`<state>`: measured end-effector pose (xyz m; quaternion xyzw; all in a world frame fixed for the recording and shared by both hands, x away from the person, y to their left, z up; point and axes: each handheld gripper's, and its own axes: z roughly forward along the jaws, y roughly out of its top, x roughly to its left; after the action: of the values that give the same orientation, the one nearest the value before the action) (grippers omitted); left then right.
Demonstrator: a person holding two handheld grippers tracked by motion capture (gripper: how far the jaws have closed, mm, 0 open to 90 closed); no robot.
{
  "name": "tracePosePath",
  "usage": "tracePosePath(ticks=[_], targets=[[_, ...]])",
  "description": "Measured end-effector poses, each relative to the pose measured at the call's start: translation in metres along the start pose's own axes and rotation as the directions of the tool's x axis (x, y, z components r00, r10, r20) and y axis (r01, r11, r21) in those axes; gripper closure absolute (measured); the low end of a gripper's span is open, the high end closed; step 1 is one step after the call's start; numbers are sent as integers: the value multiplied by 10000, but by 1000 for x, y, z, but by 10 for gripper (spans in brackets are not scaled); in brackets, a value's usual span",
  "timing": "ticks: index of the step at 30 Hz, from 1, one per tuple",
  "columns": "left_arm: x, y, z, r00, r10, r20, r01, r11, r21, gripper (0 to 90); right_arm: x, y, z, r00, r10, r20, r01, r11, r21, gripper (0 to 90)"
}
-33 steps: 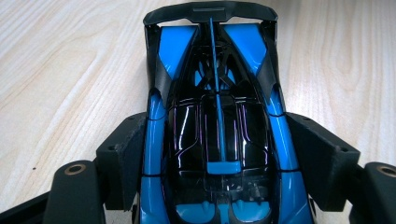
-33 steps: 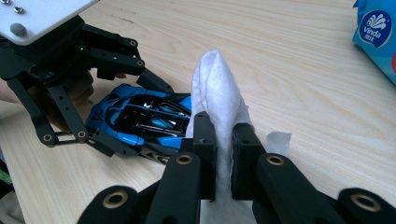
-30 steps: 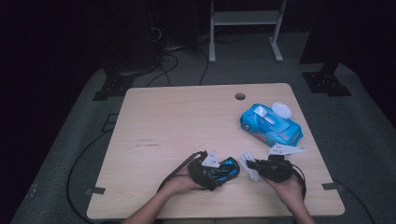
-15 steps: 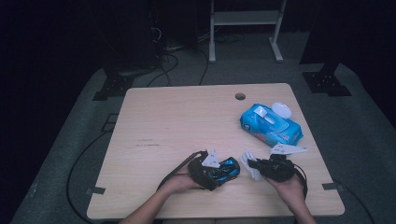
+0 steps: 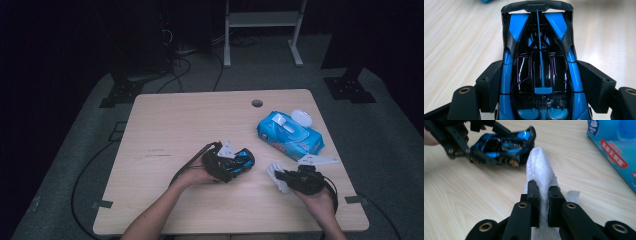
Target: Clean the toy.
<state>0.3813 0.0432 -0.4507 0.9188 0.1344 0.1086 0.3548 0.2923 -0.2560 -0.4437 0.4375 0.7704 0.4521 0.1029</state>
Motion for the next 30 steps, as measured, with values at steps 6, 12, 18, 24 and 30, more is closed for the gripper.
tracePosePath(ticks=[6, 12, 18, 24, 30], targets=[[15, -9, 7, 9992, -274, -284, 284, 9990, 342, 258, -17, -9, -1, 9985, -19, 549, -1, 9994, 357, 819], [20, -16, 14, 9976, -628, -288, 636, 9975, 296, 258, -30, -15, 1, 9973, 16, 736, -59, 9983, 585, 748], [22, -18, 14, 9964, -841, -103, 843, 9961, 259, 256, -34, -17, 1, 9968, -149, 791, 124, 9994, 313, 583], [24, -15, 4, 9952, -923, -330, 911, 9952, -358, 193, -34, -14, -5, 9967, -207, 783, 232, 9992, -317, 496], [24, -14, -6, 9947, -965, -357, 945, 9940, -545, 167, -32, -12, -11, 9961, -333, 822, 380, 9977, -560, 478]])
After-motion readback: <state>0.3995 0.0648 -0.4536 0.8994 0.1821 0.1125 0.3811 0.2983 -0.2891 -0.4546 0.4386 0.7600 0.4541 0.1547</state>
